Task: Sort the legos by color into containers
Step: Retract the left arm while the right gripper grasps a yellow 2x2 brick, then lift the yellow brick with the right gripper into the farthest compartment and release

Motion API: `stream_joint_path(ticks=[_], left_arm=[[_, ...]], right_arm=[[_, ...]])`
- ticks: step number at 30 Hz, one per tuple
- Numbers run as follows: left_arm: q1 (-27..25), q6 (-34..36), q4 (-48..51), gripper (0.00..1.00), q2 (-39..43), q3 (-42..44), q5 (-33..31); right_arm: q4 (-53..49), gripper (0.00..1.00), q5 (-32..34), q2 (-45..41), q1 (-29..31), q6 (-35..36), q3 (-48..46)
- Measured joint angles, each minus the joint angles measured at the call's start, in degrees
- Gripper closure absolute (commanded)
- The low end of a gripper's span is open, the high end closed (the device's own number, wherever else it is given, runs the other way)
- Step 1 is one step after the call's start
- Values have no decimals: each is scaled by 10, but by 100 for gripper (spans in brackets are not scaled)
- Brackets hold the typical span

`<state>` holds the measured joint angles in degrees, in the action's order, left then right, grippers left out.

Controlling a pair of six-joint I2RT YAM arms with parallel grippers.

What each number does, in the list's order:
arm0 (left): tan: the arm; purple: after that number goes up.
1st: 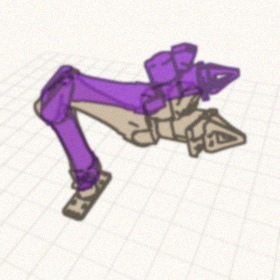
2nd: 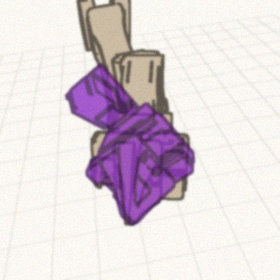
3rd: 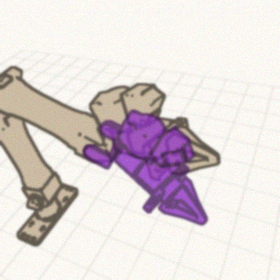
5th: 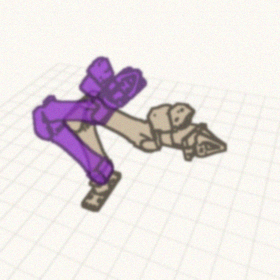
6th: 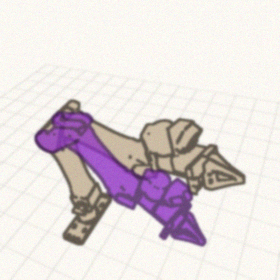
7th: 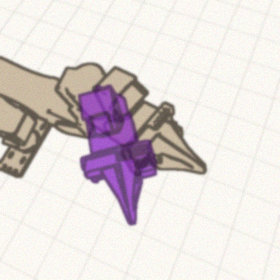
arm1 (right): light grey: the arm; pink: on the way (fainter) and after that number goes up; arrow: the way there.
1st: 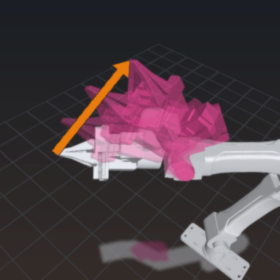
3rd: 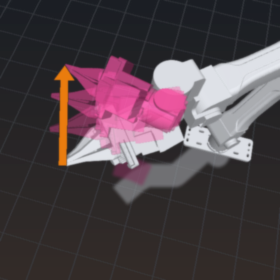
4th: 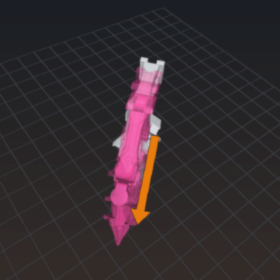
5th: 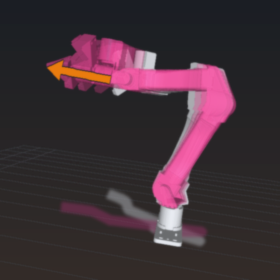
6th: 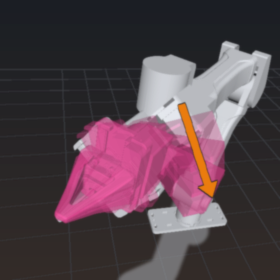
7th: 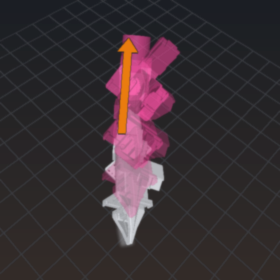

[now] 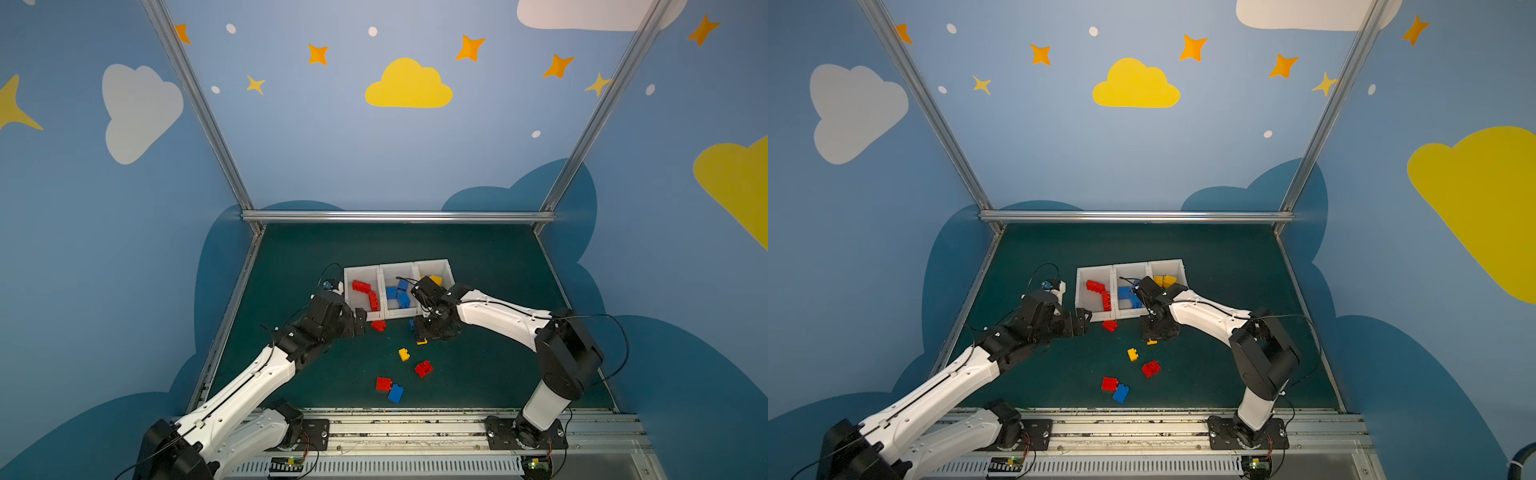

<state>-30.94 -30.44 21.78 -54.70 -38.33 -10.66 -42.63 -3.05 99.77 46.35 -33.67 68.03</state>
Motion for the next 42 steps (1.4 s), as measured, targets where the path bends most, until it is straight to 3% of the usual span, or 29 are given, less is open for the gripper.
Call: stream_joint_path(ticks=[5, 18, 26, 33, 42], left_arm=[[1, -14, 0, 1, 38, 24, -15], [1, -31, 0, 1, 52, 29, -21], [1, -35, 0, 1, 52, 29, -20], [1, -35, 0, 1, 52, 29, -16], [1, -44, -3, 1, 52, 40, 8]], right_arm=[[0, 50, 5, 24, 0, -1, 8], [-3, 77, 22, 54, 0, -6, 25], [-36, 78, 38, 11, -10, 9, 26], [-66, 77, 56, -60, -84, 66, 98], [-72, 76, 48, 49, -157, 122, 220]])
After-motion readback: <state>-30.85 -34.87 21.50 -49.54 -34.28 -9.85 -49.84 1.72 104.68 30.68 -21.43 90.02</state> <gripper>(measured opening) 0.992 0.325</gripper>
